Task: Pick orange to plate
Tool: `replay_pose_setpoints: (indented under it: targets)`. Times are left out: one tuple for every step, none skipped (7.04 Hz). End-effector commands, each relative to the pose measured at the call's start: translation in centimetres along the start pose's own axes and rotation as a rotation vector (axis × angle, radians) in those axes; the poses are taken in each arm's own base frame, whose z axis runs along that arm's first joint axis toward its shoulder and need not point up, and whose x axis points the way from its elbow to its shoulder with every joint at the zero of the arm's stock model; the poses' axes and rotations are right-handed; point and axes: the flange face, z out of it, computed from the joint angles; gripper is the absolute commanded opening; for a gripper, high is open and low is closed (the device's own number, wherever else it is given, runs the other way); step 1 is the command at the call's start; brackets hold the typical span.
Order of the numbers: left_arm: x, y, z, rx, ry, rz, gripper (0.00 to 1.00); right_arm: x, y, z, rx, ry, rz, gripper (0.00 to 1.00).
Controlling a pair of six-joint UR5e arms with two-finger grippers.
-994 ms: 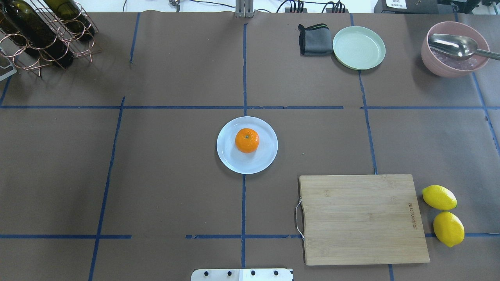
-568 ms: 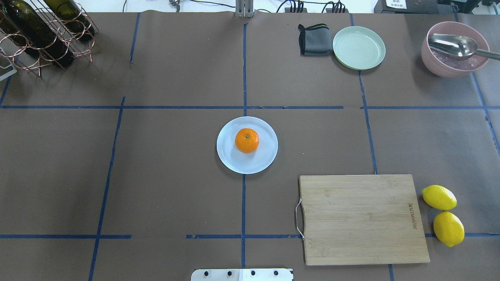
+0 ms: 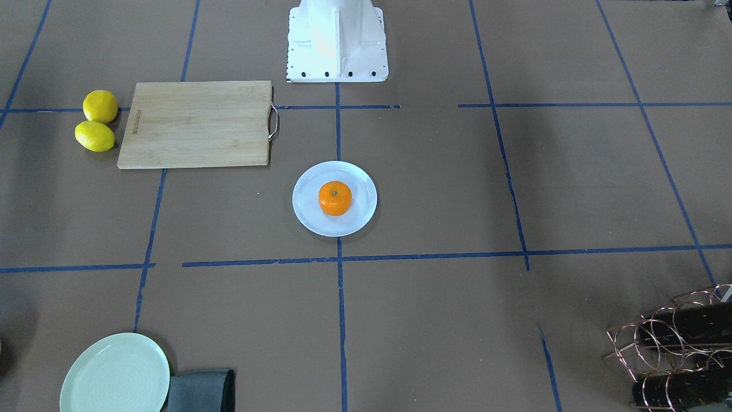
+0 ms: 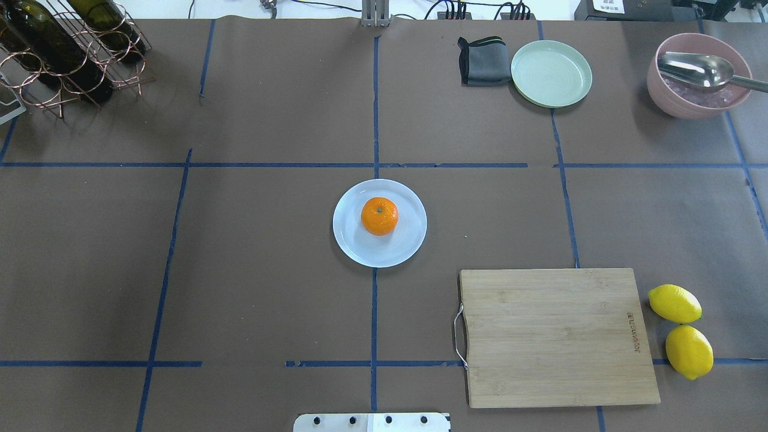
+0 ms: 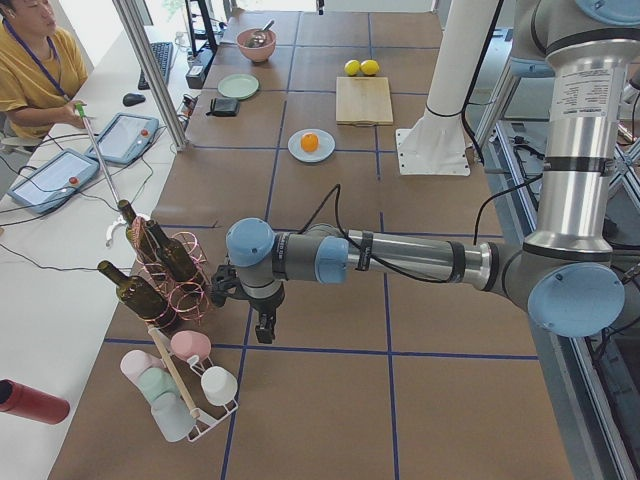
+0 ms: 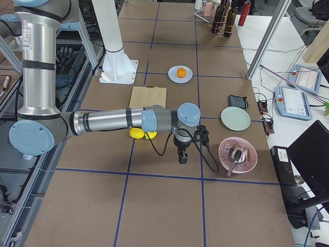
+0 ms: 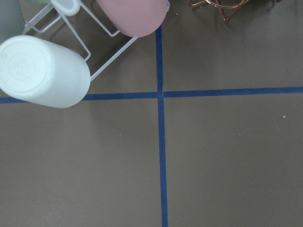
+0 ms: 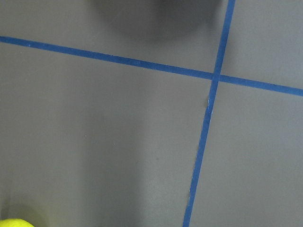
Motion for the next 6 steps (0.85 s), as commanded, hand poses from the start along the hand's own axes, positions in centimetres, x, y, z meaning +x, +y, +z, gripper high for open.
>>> replay_pose_setpoints:
  targets:
    - [-0.1,-0.1,0.0,0.0,0.001,-0.002,1.0,0.6,0.2,-0.9,0.014,0.003,0.019,1.0]
    - [0.0,-0.1,0.0,0.001,0.001,0.001,1.0,0.7,0.2,-0.9,0.014,0.004,0.018,1.0]
    - [0.0,0.0,-0.1,0.002,0.001,0.0,1.0,0.9,0.3,-0.7,0.011,0.004,0.023,1.0]
    - [-0.6,0.1,-0.9,0.014,0.007,-0.014,1.0,0.7,0.4,-0.8,0.014,0.003,0.02,1.0]
    - [-0.6,0.2,-1.3,0.022,0.052,-0.025,1.0,0.8,0.4,-0.8,0.013,0.004,0.021,1.0]
    - [-1.0,0.4,-1.3,0.022,0.064,-0.034,1.0,0.8,0.4,-0.7,0.012,0.004,0.022,1.0]
